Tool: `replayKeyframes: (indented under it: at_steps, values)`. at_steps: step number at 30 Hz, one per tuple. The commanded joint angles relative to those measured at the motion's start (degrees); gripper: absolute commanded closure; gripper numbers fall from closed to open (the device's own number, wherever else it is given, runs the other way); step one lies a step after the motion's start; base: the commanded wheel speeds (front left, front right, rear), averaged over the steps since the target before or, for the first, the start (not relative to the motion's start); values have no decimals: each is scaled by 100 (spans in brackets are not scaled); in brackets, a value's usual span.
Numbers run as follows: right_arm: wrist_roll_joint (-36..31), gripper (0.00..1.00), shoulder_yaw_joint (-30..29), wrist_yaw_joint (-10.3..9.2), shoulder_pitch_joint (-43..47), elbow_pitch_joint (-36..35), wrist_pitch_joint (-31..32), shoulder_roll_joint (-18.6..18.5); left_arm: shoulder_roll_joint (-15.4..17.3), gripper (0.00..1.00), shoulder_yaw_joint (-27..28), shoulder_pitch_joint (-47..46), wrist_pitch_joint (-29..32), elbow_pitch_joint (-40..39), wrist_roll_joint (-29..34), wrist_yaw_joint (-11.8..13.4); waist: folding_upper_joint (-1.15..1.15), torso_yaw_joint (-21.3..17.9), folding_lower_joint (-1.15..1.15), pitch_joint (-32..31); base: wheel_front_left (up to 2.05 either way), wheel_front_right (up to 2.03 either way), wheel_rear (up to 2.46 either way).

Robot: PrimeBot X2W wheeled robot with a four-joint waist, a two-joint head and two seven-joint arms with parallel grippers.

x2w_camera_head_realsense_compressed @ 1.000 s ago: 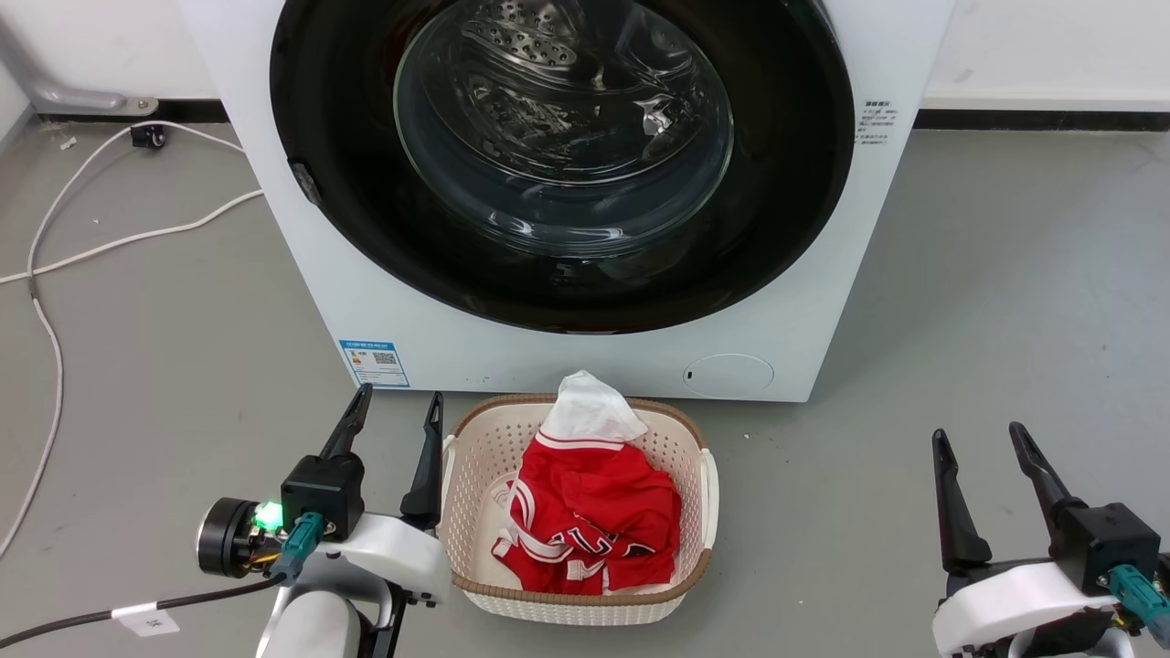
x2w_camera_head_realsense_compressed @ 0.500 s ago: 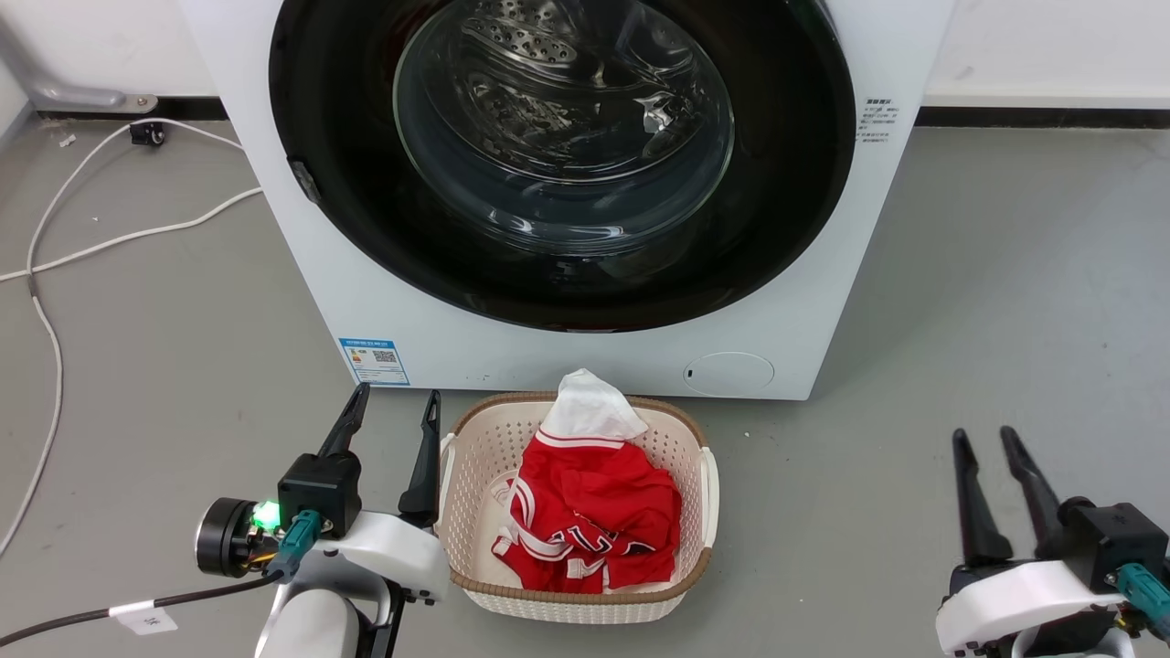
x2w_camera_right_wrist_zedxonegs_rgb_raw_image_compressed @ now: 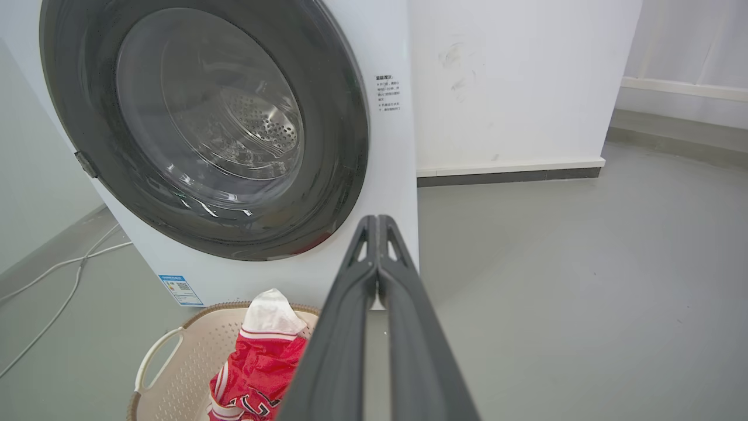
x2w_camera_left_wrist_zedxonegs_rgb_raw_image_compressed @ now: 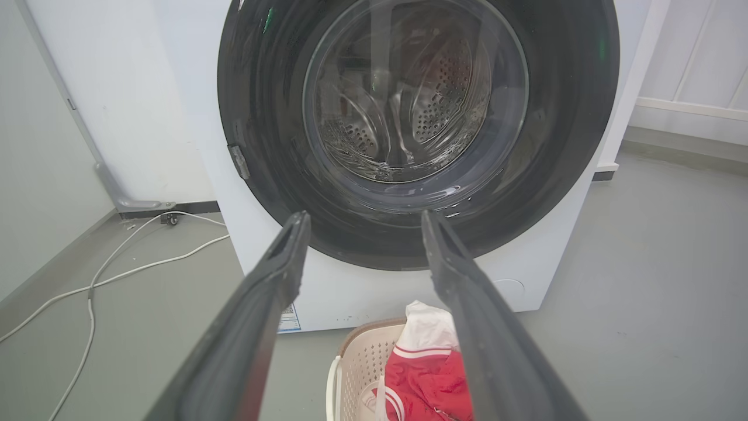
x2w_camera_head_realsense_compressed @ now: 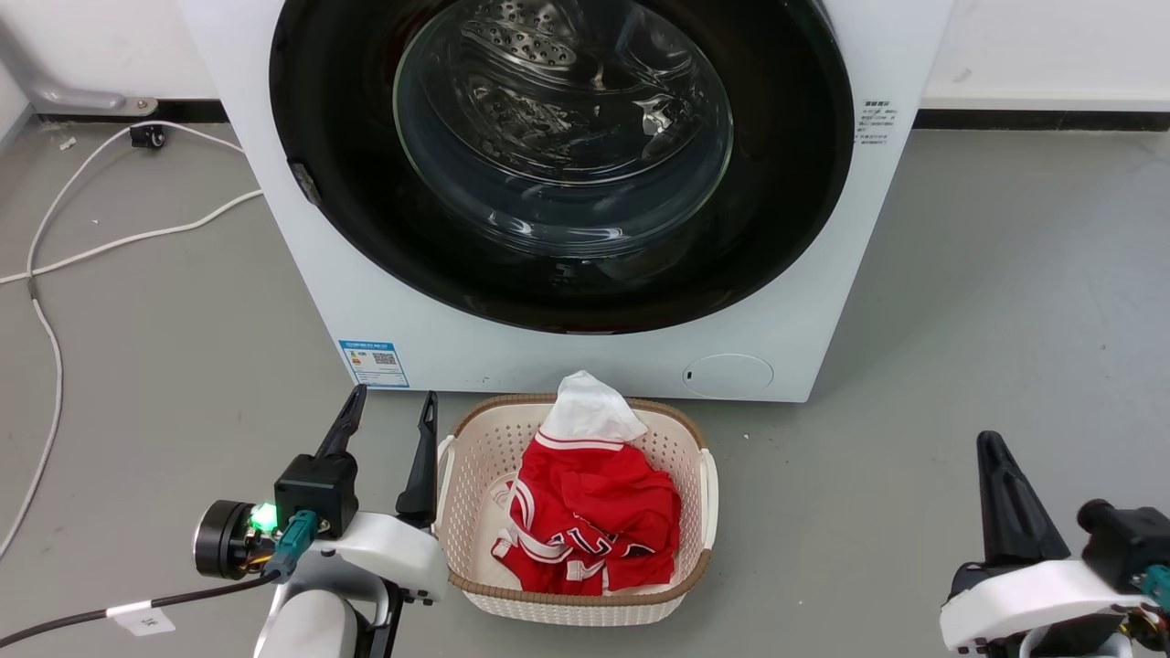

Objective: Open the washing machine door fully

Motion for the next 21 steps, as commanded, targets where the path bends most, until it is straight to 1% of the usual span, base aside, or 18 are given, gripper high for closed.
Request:
replayKeyframes:
  at_steps: [1, 3, 4, 5, 10, 13, 14, 16, 18, 21]
  values:
    - [284, 100, -41, -4, -39, 35, -37, 17, -20, 0, 9, -16, -16, 5, -7, 11, 0, -2, 0, -7, 0, 0, 0]
    - [1061, 100, -38, -3, -67, 126, -82, 17, -22, 0, 12, 0, -16, 4, -20, 16, 0, -4, 0, -8, 0, 0, 0]
    - [1260, 100, -43, -3, -89, 147, -112, 17, -23, 0, 17, 3, -15, 1, -20, 14, 0, -6, 0, -5, 0, 0, 0]
    - [1737, 100, -42, -3, -112, 198, -129, 17, -24, 0, 19, 6, -15, 0, -27, 10, 0, -7, 0, -3, 0, 0, 0]
    - [3542, 100, 142, -3, -229, 273, -173, 18, -28, 0, 32, -24, -15, 0, -57, -15, 0, -6, 0, 39, 0, 0, 0]
    - [4898, 100, 222, -3, -342, 205, -140, 14, -33, 0, 38, -53, -15, -11, -65, -24, 0, -4, 0, 72, 0, 0, 0]
    - [4898, 100, 222, -3, -342, 205, -140, 14, -33, 0, 38, -53, -15, -11, -65, -24, 0, -4, 0, 72, 0, 0, 0]
    - [5847, 100, 225, -3, -439, 124, -112, 14, -36, 0, 41, -72, -15, -24, -67, -25, 0, -2, 0, 103, 0, 0, 0]
    - [6595, 100, 161, -3, -548, 54, -44, 11, -45, 0, 41, -81, -15, -58, -67, -6, 0, -4, 0, 146, 0, 0, 0]
    - [7465, 100, -7, -3, -785, 7, 176, 12, -51, 0, 61, -101, -15, -117, -71, 7, 0, -13, 0, 234, 0, 0, 0]
